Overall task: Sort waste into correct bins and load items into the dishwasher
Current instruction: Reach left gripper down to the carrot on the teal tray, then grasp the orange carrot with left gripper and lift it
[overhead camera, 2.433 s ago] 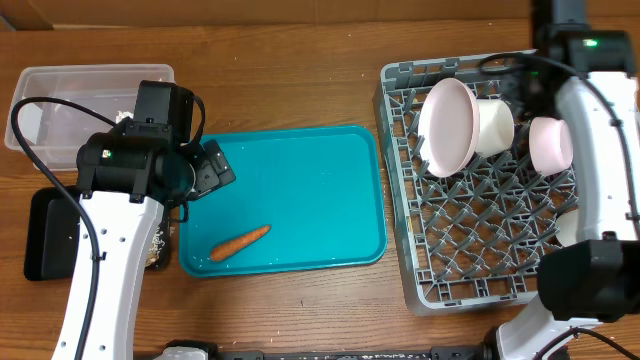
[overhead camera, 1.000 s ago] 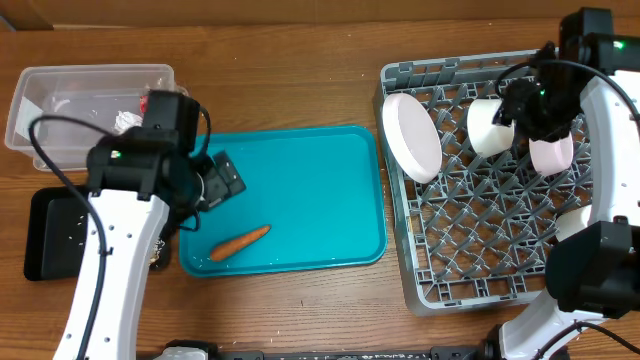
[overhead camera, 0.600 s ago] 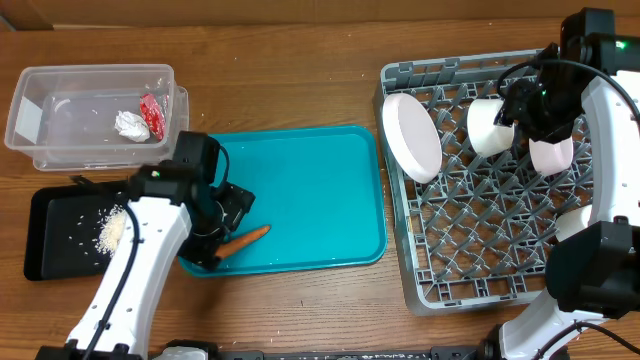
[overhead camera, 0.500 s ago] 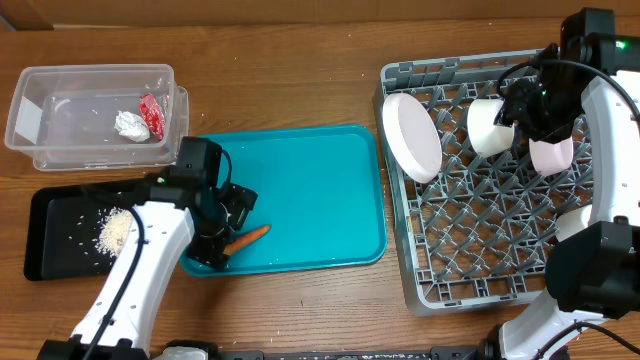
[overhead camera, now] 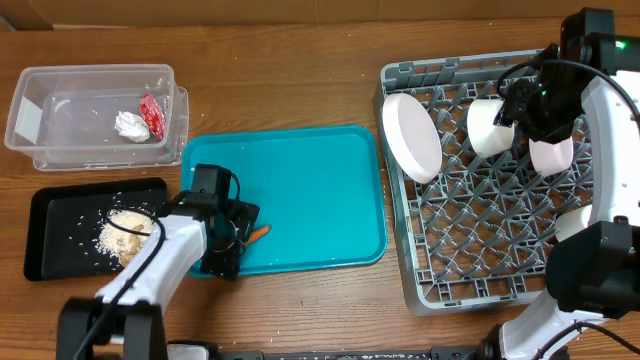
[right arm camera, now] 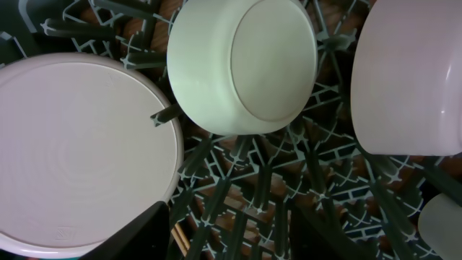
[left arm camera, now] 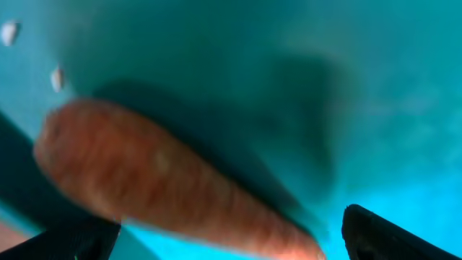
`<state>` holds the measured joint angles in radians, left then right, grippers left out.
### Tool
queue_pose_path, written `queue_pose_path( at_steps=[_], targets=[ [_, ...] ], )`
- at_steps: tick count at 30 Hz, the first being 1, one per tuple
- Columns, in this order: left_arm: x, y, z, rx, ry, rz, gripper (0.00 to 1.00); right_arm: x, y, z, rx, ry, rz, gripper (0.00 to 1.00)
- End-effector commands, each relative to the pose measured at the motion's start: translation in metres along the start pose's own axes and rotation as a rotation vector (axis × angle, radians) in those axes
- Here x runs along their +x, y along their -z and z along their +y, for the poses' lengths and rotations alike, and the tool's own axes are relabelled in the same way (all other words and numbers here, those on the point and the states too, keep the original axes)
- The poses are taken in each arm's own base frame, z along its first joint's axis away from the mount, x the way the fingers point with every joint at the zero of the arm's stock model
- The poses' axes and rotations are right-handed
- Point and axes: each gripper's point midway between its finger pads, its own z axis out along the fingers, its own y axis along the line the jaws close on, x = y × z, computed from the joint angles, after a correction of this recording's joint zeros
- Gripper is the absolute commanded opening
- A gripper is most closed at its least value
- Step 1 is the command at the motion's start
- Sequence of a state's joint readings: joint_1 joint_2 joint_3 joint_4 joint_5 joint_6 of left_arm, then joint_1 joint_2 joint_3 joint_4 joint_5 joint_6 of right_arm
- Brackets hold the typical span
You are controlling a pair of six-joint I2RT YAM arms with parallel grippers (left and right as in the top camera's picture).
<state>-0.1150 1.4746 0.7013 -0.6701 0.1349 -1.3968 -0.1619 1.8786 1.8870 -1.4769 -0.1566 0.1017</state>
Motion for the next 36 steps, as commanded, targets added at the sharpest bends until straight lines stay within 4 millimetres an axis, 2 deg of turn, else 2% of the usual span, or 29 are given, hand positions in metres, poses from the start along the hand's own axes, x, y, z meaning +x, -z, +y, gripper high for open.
queue_pose_path(
  at_steps=[1,3,4,6,10,13,14,19,23,29,32,36],
  targets=[
    [-0.011,-0.015,0.009,-0.054,0.025,-0.049,0.95,-0.007,0.010,0.005,-0.012,0.007,-0.038,0.56],
    [-0.012,-0.018,0.006,-0.048,0.025,-0.049,0.79,-0.006,0.010,0.005,-0.012,0.007,-0.038,0.56],
    [-0.012,-0.019,0.006,-0.047,0.024,-0.049,0.64,-0.006,0.010,0.005,-0.012,0.006,-0.036,0.56],
    [-0.013,-0.019,0.005,-0.044,0.025,-0.051,0.43,-0.005,0.010,0.005,-0.011,0.006,-0.032,0.56],
    [-0.015,-0.019,-0.003,-0.013,0.017,-0.059,0.27,-0.005,0.010,0.005,-0.011,0.006,-0.032,0.56],
    [-0.017,-0.017,-0.015,0.029,0.000,-0.066,0.07,-0.005,0.010,0.005,-0.010,0.006,-0.031,0.56],
    [-0.017,-0.014,-0.022,0.049,-0.021,-0.068,0.04,-0.005,0.010,0.005,-0.010,0.006,-0.031,0.56],
    [-0.022,0.003,-0.054,0.118,-0.195,-0.100,0.04,-0.005,0.010,0.005,-0.010,0.006,-0.031,0.56],
    [-0.025,0.022,-0.069,0.119,-0.295,-0.126,0.04,-0.005,0.010,0.004,-0.007,0.006,-0.032,0.56],
    [-0.047,0.069,-0.064,-0.030,-0.349,-0.253,0.04,-0.005,0.010,0.004,-0.006,0.006,-0.033,0.56],
    [-0.070,0.103,-0.053,-0.125,-0.337,-0.380,0.04,-0.005,0.010,0.004,-0.007,0.006,-0.033,0.56],
    [-0.098,0.119,-0.036,-0.189,-0.269,-0.452,0.04,-0.005,0.010,0.004,-0.007,0.006,-0.033,0.57]
  ],
)
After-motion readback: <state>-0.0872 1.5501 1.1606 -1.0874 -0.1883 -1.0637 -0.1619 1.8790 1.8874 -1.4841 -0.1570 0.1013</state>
